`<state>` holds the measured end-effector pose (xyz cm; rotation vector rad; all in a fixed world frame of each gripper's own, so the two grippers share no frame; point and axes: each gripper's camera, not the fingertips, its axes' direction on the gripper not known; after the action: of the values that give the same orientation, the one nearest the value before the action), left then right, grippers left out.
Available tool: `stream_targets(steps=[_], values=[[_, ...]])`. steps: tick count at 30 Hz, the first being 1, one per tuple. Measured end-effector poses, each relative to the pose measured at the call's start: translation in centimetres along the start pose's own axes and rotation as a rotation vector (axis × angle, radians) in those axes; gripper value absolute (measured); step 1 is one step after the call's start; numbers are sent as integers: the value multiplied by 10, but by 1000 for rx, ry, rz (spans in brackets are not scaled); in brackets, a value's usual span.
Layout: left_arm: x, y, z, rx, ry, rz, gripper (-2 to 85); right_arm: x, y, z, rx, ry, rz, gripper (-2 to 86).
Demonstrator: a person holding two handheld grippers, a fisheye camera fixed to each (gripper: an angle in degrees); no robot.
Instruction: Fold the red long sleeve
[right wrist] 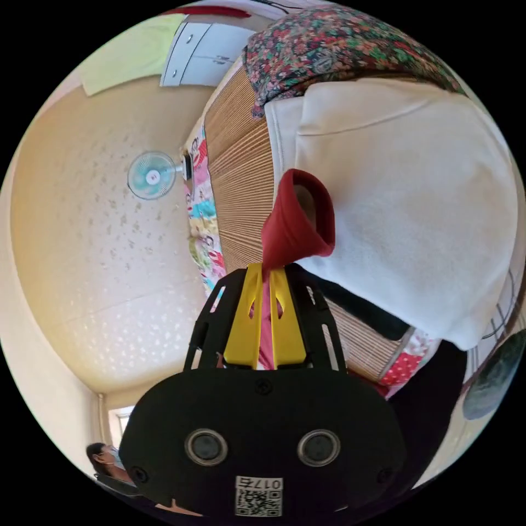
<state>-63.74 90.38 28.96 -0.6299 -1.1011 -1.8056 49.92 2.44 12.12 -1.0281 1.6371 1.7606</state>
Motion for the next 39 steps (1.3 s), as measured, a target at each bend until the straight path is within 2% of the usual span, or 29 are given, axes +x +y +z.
stream_targets(steps=[2, 5, 8, 10, 11, 13, 14, 16, 17, 19, 22, 24, 26, 28, 29, 31, 33, 35, 37, 39], values=[[-12, -9, 15, 30, 20, -102, 139, 2, 11, -6, 21, -70, 33, 20], [-19, -10, 24, 142, 89, -175, 66, -6, 17, -12, 18, -47, 15, 19], [36, -5, 33, 71, -107, 53, 36, -18, 17, -15, -11, -2, -43, 17], [121, 35, 33, 124, -353, 476, 34, -24, 17, -16, -25, 32, -76, 17], [143, 53, 34, 157, -410, 602, 34, -28, 16, -17, -37, 49, -95, 16], [204, 144, 64, 229, -561, 1114, 36, -31, 15, -17, -52, 62, -114, 16], [211, 167, 77, 211, -571, 1230, 36, -33, 13, -18, -61, 63, -124, 15], [208, 253, 140, 62, -593, 1608, 38, -34, 9, -19, -77, 56, -135, 14], [199, 272, 158, -1, -604, 1681, 40, -35, 7, -21, -86, 54, -144, 14], [142, 324, 238, -346, -705, 1888, 46, -37, 4, -22, -102, 62, -160, 13], [63, 336, 301, -632, -841, 1839, 38, -38, 0, -25, -133, 98, -182, 12], [42, 325, 309, -675, -843, 1707, 36, -39, -2, -28, -149, 109, -189, 12], [40, 309, 298, -645, -768, 1577, 38, -40, -7, -32, -170, 116, -204, 12], [49, 281, 275, -530, -685, 1471, 44, -40, -12, -33, -190, 132, -219, 12], [53, 273, 270, -485, -682, 1449, 47, -40, -16, -35, -196, 148, -227, 12], [67, 232, 255, -285, -706, 1325, 74, -38, -20, -37, -189, 168, -231, 12], [69, 200, 258, -224, -738, 1222, 95, -33, -24, -40, -174, 143, -217, 12], [58, 172, 278, -288, -803, 1118, 97, -28, -26, -41, -160, 110, -193, 13], [36, 152, 313, -523, -904, 1085, 64, -22, -27, -43, -141, 83, -158, 14], [43, 146, 309, -516, -890, 1160, 47, -15, -31, -47, -112, 27, -117, 14]])
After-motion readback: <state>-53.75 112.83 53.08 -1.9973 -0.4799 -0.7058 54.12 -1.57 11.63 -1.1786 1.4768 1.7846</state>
